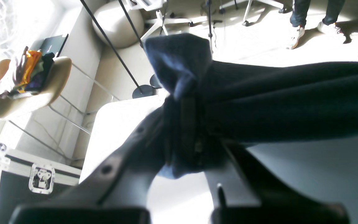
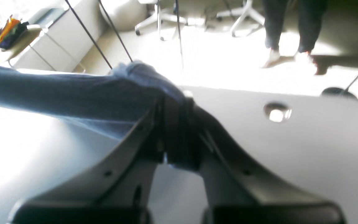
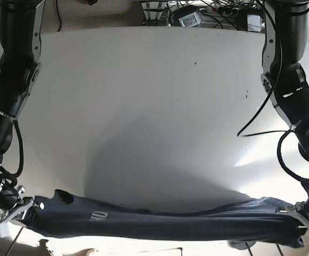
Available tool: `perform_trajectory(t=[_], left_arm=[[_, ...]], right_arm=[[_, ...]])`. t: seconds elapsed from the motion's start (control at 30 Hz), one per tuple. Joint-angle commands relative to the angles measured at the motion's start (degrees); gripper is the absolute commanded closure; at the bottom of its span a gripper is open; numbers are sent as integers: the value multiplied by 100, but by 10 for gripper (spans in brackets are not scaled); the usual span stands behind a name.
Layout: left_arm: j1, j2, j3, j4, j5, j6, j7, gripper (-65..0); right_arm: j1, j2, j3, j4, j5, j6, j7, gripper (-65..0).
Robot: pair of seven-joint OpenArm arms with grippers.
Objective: Fold the T-shirt properly
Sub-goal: 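Swing the held shirt edge back and lay the shirt flat, then pull the held shirt edge taut with both grippers and release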
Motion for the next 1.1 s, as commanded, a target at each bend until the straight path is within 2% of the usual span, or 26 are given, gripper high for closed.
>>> perform_trajectory(t=[0.03,0.17,0.37,0.43,0.5,0.6,0.73,0.83,0.93,0.97,1.03,1.1], left_arm=[[606,-82,-270,533,65,49,-146,0],[2312,76,-991,981,-436,-382,-154,0],[4457,366,-1659,1728,-849,-470,-163,0],[4993,366,-1703,1746,-1122,-470,-181,0],[5380,357,-1967,1728,-1289,-470,-190,0],[5459,357,-2266,1693,-1368,-470,-198,0],[5353,349,-2230,1596,-1350,-470,-198,0],[4958,322,-2239,963,-1341,-470,-198,0],[4887,14,-2230,330,-1350,-470,-198,0],[4852,-3,-2230,199,-1359,-470,-225,0],[4756,-12,-2222,32,-1341,-470,-427,0],[4729,-56,-2178,-48,-1341,-470,-532,0]], right_arm=[[-492,121,328,487,149,-1,217,-19],[-2276,-424,1084,1304,149,7,217,-19],[-4333,-838,1427,2491,149,25,217,-19],[-4843,-882,1480,2685,149,192,217,-19],[-5186,-882,1489,2737,149,236,217,-19],[-5432,-917,1480,2737,149,236,226,-19],[-5336,-882,1427,2693,114,236,217,-19],[-5309,-882,1418,2456,114,201,121,-19],[-5476,-873,1471,2113,114,236,-2,-19],[-5547,-873,1471,2043,114,280,24,-19],[-5635,-873,1462,1902,114,526,42,-19],[-5731,-882,1427,1744,114,597,42,-19]])
